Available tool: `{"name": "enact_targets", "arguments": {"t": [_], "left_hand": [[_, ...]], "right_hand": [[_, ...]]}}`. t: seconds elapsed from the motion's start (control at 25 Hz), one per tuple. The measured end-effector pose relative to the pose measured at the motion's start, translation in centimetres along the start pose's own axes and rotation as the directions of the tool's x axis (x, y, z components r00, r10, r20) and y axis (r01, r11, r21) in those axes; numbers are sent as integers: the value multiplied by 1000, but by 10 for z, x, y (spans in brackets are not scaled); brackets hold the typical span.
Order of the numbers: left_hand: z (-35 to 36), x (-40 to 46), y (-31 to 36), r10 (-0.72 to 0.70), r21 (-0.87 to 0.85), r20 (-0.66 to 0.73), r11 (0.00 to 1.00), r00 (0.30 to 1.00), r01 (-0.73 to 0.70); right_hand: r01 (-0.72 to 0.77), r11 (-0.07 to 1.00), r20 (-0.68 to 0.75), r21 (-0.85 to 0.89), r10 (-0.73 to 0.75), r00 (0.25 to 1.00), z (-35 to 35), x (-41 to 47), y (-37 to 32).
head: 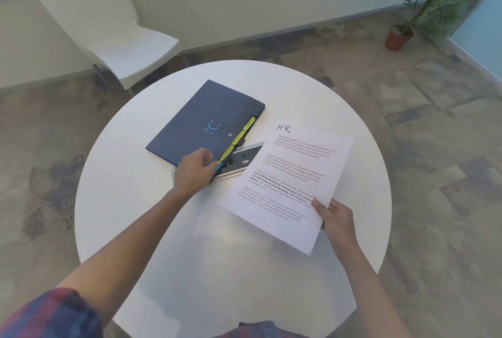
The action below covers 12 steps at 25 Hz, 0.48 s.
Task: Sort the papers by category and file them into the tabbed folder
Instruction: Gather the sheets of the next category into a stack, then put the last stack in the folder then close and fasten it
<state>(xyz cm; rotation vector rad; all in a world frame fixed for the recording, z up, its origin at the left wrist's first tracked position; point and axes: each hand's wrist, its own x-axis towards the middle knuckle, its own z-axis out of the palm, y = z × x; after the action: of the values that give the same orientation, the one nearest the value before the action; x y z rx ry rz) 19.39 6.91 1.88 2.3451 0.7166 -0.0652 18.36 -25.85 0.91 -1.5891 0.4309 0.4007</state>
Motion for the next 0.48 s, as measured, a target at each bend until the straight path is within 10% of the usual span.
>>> {"name": "enact_targets", "arguments": {"t": [0.28, 0.48], "left_hand": [[27, 73, 13, 201, 485, 6, 856, 980, -179], [43, 110, 13, 70, 609, 158, 778, 985, -153]], "right_hand": [[-32, 999, -32, 0, 32, 999, -4, 27, 1], [-37, 999, -9, -5, 37, 999, 0, 42, -3]]}}
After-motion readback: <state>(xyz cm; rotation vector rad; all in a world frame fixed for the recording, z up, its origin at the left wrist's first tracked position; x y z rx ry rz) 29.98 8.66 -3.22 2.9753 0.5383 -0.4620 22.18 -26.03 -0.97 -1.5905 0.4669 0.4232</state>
